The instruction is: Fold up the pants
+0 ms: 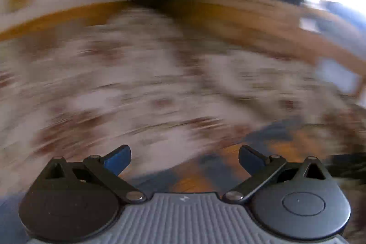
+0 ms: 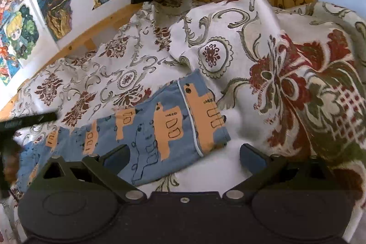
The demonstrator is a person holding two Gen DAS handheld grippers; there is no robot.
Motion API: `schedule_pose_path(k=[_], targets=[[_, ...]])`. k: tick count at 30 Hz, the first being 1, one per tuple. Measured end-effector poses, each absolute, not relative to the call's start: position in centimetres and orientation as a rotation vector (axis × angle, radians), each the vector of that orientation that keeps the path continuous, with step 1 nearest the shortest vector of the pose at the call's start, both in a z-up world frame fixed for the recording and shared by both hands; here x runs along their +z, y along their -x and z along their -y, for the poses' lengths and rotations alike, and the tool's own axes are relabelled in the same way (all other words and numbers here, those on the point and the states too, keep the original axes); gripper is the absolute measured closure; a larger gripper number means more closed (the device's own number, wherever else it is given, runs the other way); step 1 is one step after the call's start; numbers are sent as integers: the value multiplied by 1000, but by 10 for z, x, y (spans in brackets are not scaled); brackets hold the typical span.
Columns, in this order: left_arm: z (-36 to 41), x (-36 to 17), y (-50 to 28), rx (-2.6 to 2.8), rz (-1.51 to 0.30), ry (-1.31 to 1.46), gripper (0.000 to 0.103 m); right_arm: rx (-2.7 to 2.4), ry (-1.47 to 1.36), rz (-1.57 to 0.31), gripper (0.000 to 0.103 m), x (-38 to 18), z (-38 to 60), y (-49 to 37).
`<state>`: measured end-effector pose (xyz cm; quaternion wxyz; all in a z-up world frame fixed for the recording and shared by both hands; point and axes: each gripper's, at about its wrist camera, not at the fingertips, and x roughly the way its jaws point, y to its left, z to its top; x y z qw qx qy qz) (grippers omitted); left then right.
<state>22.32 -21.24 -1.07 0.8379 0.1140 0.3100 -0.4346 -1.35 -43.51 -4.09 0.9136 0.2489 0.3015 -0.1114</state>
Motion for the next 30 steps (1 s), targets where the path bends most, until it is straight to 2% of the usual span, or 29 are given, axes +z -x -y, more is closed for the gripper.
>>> schedule_pose_path(k=[6,8,11,13,14,16,17,19,22,30], targets=[[331,-23,-224,-1317,-666,-407,0,-176,-438,-618,7,-41,437,14],[358,-34,-232,-1387,-747,-432,0,-159,-379,-629,7,-42,433,14],[386,-61,-245,-1467,-971,-408,1,-136,-307,-637,7,-44,428,14],[399,-75,-254,-1481,-1104,-378,9,-120,-274,-641,6,-45,426,15],[402,-77,-256,-1475,-1100,-377,15,-111,-257,-643,6,-46,425,16],[402,-74,-251,-1457,-1034,-426,48,-97,-230,-641,6,-47,424,18],[401,-73,-246,-1457,-1009,-451,52,-94,-223,-639,6,-48,424,19],[399,-71,-235,-1463,-966,-481,67,-93,-219,-637,6,-48,424,20],[387,-66,-209,-1454,-836,-551,82,-99,-216,-635,6,-48,423,19],[324,-59,-121,-1488,-214,-818,89,-86,-175,-649,6,-47,420,24]])
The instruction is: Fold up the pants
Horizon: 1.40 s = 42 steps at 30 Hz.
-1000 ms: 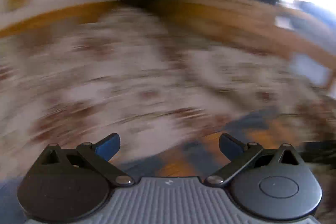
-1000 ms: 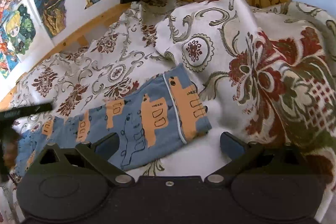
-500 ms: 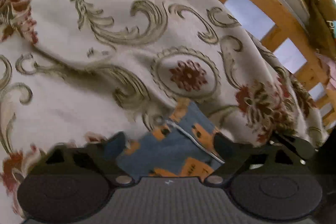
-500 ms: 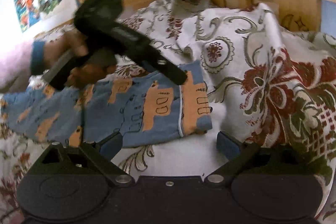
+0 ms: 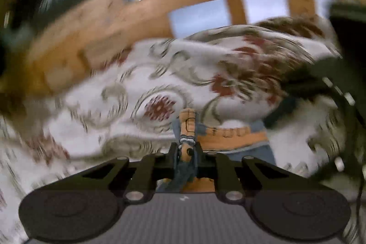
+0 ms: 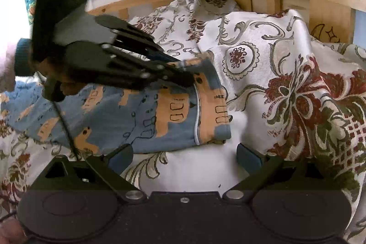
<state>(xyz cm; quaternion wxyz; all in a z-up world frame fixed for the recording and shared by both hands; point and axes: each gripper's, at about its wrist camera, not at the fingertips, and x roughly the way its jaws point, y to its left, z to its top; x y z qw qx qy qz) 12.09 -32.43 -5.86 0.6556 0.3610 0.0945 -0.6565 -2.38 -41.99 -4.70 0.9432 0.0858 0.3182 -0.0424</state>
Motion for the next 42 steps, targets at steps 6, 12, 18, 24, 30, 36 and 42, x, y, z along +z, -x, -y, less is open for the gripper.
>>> schedule_pose_path(k=[6,12,18,24,30,36,42], targets=[[302,-54,-103,-1511,-56,-865,90,-79,-32,-657,6,-42,421,26],[281,-53,-88,-1528,98,-915,90,-16,9,-654,9,-28,444,18],[263,-49,-79,-1528,192,-927,90,181,-41,-716,24,-21,474,-7],[259,-47,-78,-1508,226,-945,90,280,-203,-783,76,-27,495,-28],[282,-39,-99,-1449,131,-840,90,201,-364,-713,92,-10,498,-9],[347,-67,-129,-1389,-148,-731,88,40,-463,-761,92,-26,499,-1],[361,-90,-152,-1325,-287,-642,66,-9,-448,-766,91,-33,495,0]])
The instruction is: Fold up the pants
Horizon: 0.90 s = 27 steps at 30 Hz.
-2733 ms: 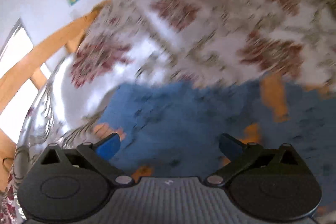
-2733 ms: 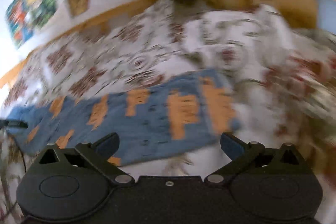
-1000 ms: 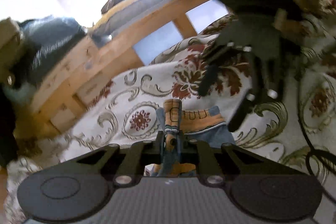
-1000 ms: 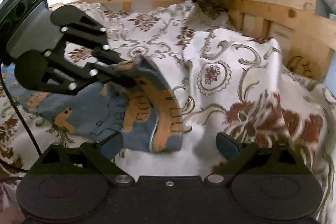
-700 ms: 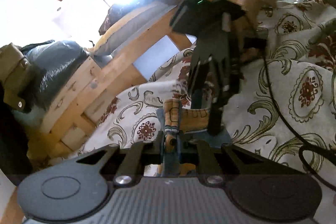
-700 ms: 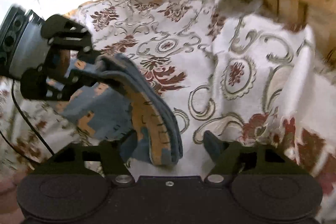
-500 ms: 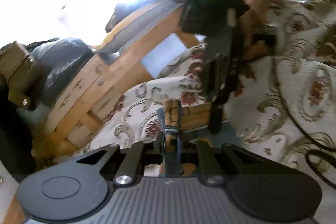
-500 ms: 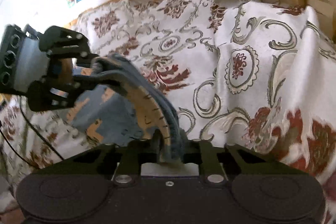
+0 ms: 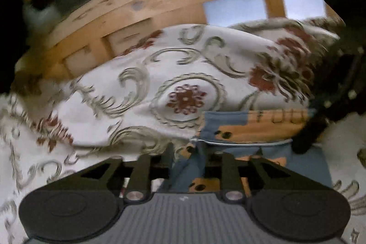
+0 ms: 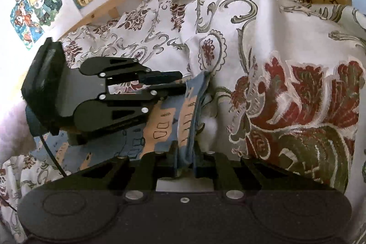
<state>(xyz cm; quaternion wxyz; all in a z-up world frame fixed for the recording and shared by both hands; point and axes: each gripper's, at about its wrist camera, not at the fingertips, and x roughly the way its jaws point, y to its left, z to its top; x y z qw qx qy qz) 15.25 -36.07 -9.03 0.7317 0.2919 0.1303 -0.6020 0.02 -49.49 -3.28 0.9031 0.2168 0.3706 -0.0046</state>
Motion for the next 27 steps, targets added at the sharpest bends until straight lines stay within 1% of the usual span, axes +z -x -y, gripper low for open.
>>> schedule_pose_path(k=[1,2,4,5,6,7,11,13,15,18,27], targets=[[358,-87,-156,-1307,-303,-611,57,-14,-453,-761,91,-34,495,0],[354,-83,-160,-1292,-323,-583,53,-19,-464,-756,91,-34,496,1],[347,-73,-169,-1256,-388,-505,36,-35,-478,-744,88,-34,494,2],[344,-67,-174,-1251,-436,-460,31,-46,-481,-736,88,-34,493,3],[338,-61,-182,-1248,-500,-408,23,-57,-485,-726,87,-33,491,5],[333,-55,-188,-1247,-568,-346,18,-71,-490,-712,86,-32,491,8],[312,-43,-209,-1255,-848,-79,17,-135,-523,-643,83,-27,482,15],[307,-39,-212,-1272,-949,5,17,-163,-488,-611,90,-22,472,17],[306,-37,-213,-1277,-1013,59,17,-168,-435,-578,92,-15,461,17],[304,-35,-207,-1267,-1068,75,17,-144,-393,-551,93,-8,444,14],[308,-38,-209,-1224,-1140,49,17,-81,-231,-562,93,-5,403,0]])
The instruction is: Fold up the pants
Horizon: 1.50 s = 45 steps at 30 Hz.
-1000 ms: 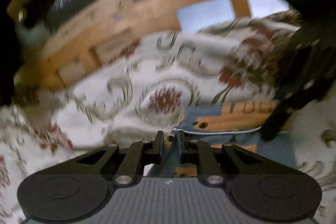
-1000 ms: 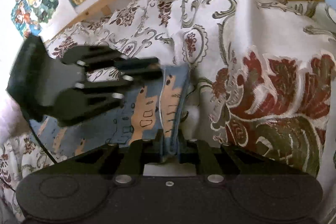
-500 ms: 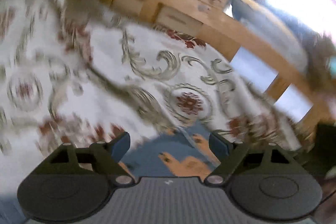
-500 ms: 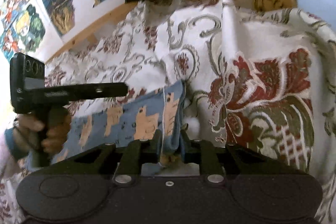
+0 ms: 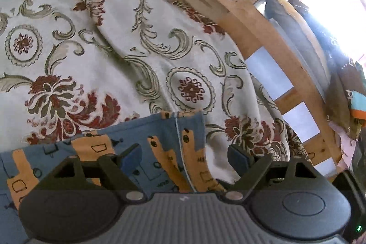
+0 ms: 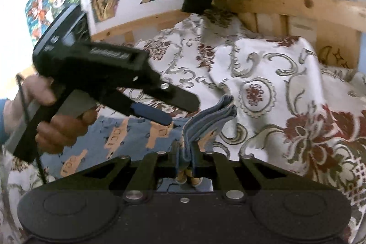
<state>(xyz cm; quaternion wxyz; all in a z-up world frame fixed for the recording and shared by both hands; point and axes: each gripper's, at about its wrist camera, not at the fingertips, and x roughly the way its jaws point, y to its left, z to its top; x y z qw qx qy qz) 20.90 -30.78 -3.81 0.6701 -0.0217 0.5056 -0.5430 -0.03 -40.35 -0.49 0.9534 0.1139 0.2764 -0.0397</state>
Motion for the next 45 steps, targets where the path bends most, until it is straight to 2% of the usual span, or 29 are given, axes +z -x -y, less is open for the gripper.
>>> schedule_pose_path(k=[8,11,14,16,19,22,34,38,45], targets=[[321,-45,-213,-1232,-1213,90,19,-53,-134,-578,93,-12,387,-1],[324,-46,-207,-1223,-1223,53,24,-40,-108,-581,93,-13,381,0],[325,-46,-202,-1176,-1211,-3,42,-25,-83,-583,93,-14,375,0],[322,-47,-203,-1149,-1214,-5,62,-14,-73,-584,93,-14,372,-1],[317,-50,-207,-1134,-1241,23,84,-2,-66,-584,93,-13,369,-2],[307,-47,-210,-1131,-1226,47,89,5,-71,-577,93,-10,365,-3],[211,-21,-236,-1088,-1192,232,89,188,-63,-517,93,16,315,-25],[168,-30,-247,-1008,-1189,285,89,258,-55,-549,93,12,290,-45],[115,-77,-265,-887,-1216,379,88,341,-46,-655,93,-13,247,-74]])
